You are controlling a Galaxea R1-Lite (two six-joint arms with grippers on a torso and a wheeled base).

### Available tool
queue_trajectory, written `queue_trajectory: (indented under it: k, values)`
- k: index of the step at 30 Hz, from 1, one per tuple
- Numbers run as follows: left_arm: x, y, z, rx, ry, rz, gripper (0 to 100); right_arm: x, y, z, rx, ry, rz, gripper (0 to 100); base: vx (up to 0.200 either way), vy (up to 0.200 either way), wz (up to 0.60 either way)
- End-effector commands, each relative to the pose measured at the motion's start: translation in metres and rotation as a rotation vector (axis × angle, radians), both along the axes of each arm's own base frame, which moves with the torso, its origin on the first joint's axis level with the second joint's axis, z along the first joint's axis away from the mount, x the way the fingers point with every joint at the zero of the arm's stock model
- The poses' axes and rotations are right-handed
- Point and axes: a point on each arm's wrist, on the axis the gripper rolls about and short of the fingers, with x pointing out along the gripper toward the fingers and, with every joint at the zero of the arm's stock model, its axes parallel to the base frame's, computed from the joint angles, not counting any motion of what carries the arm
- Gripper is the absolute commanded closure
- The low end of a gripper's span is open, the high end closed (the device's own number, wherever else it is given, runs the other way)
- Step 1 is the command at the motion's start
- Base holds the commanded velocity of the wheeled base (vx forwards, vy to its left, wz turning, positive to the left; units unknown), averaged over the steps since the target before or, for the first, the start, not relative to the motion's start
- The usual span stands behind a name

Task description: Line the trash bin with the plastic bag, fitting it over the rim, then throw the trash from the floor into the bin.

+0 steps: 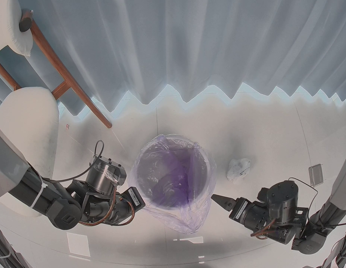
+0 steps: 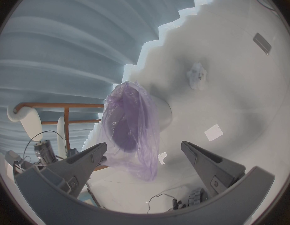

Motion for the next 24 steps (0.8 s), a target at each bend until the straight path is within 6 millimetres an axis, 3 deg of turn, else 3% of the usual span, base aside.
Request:
queue_trajectory:
  k: [1, 8, 10, 13, 14, 24]
  values:
    - [-0.010, -0.001, 0.005, -0.007, -0.012, -0.023, 100, 0.051, 0.010, -0.028, -0.126, -0.029, 0.016, 0, 0.000, 0.000, 0.00]
    - [-0.010, -0.002, 0.005, 0.009, -0.026, -0.010, 100, 0.082, 0.001, -0.047, -0.181, -0.038, -0.038, 0, 0.000, 0.000, 0.00]
    - [-0.010, -0.002, 0.005, 0.009, -0.026, -0.010, 100, 0.082, 0.001, -0.047, -0.181, -0.038, -0.038, 0, 0.000, 0.000, 0.00]
    - [-0.012, 0.000, 0.004, 0.013, -0.021, -0.009, 100, 0.101, 0.005, -0.039, -0.149, -0.084, -0.063, 0, 0.000, 0.000, 0.00]
    - [-0.013, 0.000, 0.004, 0.015, -0.021, -0.008, 100, 0.103, 0.005, -0.039, -0.145, -0.089, -0.067, 100, 0.000, 0.000, 0.00]
    - [-0.015, 0.008, -0.006, 0.083, -0.004, 0.011, 100, 0.105, 0.007, -0.037, -0.133, -0.103, -0.070, 100, 0.000, 0.000, 0.00]
